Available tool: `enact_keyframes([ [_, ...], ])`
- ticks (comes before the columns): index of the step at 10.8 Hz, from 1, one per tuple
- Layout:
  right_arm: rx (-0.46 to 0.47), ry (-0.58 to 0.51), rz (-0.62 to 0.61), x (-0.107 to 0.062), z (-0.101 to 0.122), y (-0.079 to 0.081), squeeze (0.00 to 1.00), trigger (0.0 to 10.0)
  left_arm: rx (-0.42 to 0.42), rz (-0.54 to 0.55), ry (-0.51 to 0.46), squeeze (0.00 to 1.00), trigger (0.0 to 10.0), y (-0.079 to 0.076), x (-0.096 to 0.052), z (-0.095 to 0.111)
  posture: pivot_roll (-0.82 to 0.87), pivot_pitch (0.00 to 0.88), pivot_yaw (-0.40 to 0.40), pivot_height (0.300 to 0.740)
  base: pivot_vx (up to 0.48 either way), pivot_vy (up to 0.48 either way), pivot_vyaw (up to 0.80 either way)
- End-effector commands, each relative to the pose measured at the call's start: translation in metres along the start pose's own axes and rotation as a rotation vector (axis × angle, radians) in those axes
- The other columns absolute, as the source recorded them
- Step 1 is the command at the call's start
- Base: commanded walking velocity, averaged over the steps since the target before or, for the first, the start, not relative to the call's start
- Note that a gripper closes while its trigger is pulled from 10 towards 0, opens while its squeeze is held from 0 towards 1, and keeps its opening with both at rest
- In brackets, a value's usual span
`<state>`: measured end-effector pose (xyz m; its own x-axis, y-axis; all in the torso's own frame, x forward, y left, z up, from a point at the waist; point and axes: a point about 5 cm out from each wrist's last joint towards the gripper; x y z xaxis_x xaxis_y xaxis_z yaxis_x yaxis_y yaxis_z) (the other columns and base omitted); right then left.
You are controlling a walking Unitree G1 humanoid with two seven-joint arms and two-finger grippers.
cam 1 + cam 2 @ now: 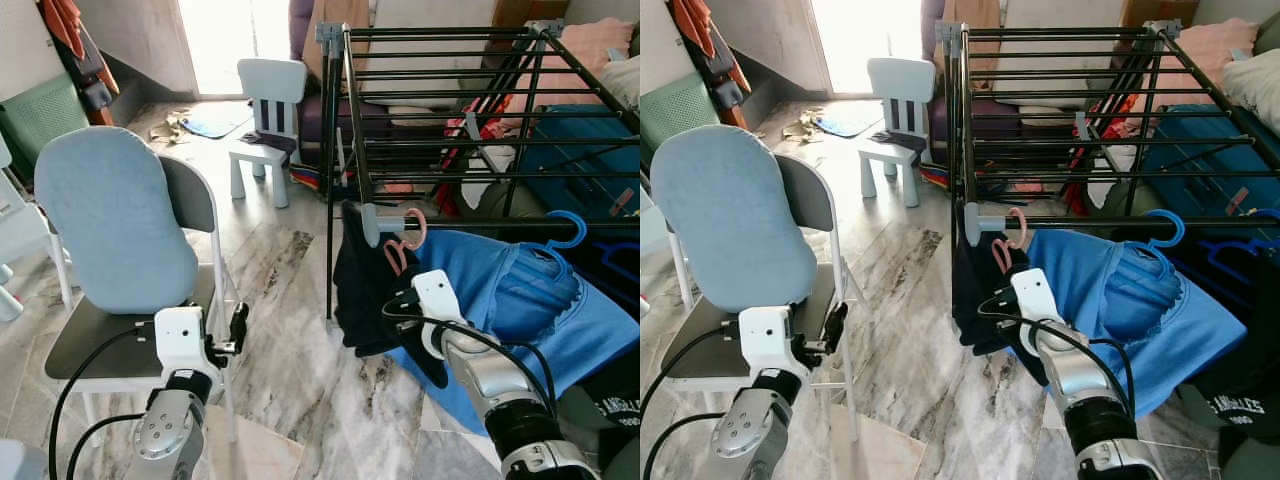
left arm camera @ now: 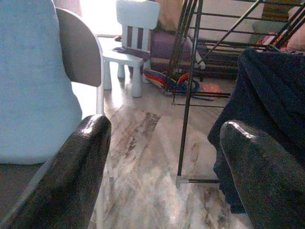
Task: Hang hanger
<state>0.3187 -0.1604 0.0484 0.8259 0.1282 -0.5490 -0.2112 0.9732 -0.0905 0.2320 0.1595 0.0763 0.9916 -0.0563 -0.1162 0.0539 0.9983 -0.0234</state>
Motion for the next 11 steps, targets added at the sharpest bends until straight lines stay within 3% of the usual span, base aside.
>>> enact_keyframes([
  [1,0.008,-0.052,-0.036,0.002,0.014,-0.005,0.0,10.0,0.003,-0.009,0.004,0.0,10.0,-0.001,0.0,0.001,-0.06,0.0,0.019,0.74,0.0,0.0,0.0],
  [3,0.015,-0.117,-0.076,0.007,0.039,-0.012,0.0,10.0,0.005,-0.021,0.006,0.0,10.0,-0.002,0.0,0.002,-0.06,0.0,0.021,0.74,0.0,0.0,0.0],
  [6,0.021,-0.087,-0.123,0.013,0.041,-0.016,0.0,10.0,0.006,-0.019,0.015,0.0,10.0,-0.001,-0.002,0.001,-0.05,0.0,0.018,0.74,0.0,0.0,0.0],
  [11,0.105,0.104,-0.086,0.016,-0.003,-0.003,0.0,10.0,0.008,-0.033,0.031,0.0,10.0,-0.002,-0.003,-0.001,-0.05,0.0,0.022,0.74,0.0,0.0,0.0],
])
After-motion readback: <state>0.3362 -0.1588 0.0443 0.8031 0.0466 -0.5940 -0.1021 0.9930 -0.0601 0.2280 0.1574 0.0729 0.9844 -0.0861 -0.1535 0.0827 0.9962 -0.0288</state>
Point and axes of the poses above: a point about 5 cm out from each wrist's last joint towards the gripper, its own x axis pointing out of the wrist towards the gripper, its own z axis along the axis of the wrist's last joint, y = z × x, and after that the axes turned 4 degrees about x, right-handed
